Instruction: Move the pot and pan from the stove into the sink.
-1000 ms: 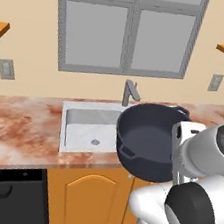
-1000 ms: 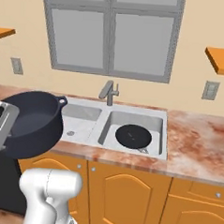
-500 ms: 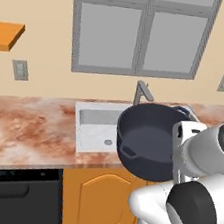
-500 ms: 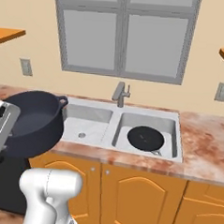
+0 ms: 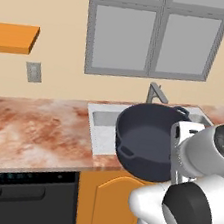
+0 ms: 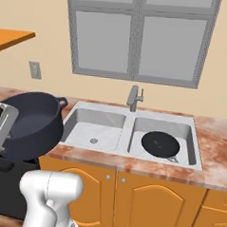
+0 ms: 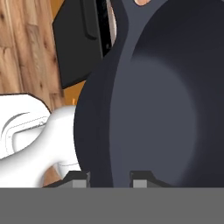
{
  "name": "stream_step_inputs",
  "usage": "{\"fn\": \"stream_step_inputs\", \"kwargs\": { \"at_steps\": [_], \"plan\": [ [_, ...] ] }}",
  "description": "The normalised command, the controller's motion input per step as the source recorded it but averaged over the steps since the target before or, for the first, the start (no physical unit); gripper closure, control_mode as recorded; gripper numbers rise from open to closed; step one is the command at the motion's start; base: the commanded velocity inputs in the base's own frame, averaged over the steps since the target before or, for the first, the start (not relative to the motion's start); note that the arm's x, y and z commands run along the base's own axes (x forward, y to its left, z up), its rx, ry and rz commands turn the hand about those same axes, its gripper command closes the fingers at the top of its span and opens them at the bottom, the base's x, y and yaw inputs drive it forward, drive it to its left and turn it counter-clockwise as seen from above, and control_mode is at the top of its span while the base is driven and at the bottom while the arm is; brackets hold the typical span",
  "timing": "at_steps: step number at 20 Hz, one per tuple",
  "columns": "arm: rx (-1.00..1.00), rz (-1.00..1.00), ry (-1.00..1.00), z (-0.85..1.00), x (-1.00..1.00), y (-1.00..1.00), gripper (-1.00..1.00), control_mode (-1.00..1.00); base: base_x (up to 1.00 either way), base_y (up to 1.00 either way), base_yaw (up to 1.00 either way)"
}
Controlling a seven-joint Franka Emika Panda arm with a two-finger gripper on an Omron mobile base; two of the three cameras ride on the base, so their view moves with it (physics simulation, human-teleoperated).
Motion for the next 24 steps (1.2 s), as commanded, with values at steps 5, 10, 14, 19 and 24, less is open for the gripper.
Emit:
{"fn": "stream_step_inputs", "kwargs": {
  "at_steps": [5,10,14,19,24],
  "plan": [
    [0.00,0.00,0.00,0.00,0.00,0.00,1.00,1.00,0.21,0.02,0.00],
    [0.00,0.00,0.00,-0.01,0.12,-0.02,1.00,-1.00,0.00,0.00,0.00],
    [0.00,0.00,0.00,-0.05,0.63,-0.06,1.00,-1.00,0.00,0.00,0.00],
    [0.00,0.00,0.00,-0.05,0.80,-0.06,1.00,-1.00,0.00,0.00,0.00],
    [0.00,0.00,0.00,-0.12,0.73,-0.13,1.00,-1.00,0.00,0.00,0.00]
  ]
}}
